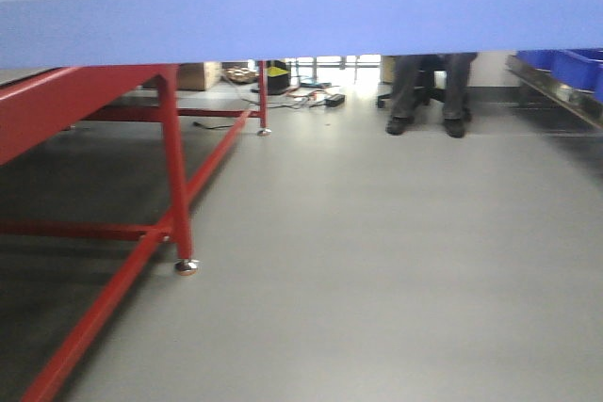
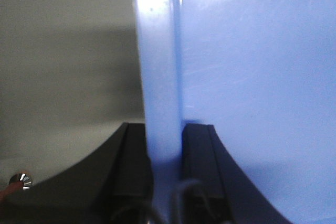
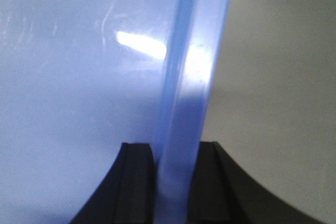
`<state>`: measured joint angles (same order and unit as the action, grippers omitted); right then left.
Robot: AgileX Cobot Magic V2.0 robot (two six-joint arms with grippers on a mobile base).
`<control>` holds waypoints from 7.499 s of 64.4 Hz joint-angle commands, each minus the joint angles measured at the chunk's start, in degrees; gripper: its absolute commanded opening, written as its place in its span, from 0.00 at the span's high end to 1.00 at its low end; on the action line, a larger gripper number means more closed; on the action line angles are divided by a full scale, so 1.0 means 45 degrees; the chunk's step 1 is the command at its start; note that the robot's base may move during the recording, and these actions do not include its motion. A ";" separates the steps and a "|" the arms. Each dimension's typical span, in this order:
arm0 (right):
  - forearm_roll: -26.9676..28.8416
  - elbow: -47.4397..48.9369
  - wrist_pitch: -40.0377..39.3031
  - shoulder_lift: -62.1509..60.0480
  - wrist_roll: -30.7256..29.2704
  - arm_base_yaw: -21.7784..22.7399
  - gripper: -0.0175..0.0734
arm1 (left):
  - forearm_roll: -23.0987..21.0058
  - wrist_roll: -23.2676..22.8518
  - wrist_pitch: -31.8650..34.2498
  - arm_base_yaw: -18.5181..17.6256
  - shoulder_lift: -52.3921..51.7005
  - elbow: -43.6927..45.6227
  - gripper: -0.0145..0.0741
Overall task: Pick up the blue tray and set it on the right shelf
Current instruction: 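Carry the tray in both grippers while driving toward the shelving rack, then drive up to the metal shelf holding the tray above its edge, then push the tray forward over the shelf and lower it onto the shelf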
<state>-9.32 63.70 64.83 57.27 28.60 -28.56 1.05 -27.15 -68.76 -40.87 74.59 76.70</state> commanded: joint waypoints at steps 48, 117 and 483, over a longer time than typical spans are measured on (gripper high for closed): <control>-0.0893 0.0398 -0.0659 -0.0271 -0.0361 0.0009 0.75 | 0.0178 0.0392 -0.0970 -0.0108 -0.0347 0.0263 0.89; -0.0893 0.0398 -0.0646 -0.0271 -0.0361 0.0009 0.75 | -0.0038 0.0392 -0.0998 -0.0108 -0.0347 0.0263 0.89; -0.0864 0.3966 -0.0745 0.1404 -0.0821 0.0009 0.75 | 0.1746 0.0535 0.0560 0.0789 0.0446 0.3814 0.89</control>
<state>-11.37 76.09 65.28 61.31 26.78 -28.56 6.32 -26.16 -69.01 -38.92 75.96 89.25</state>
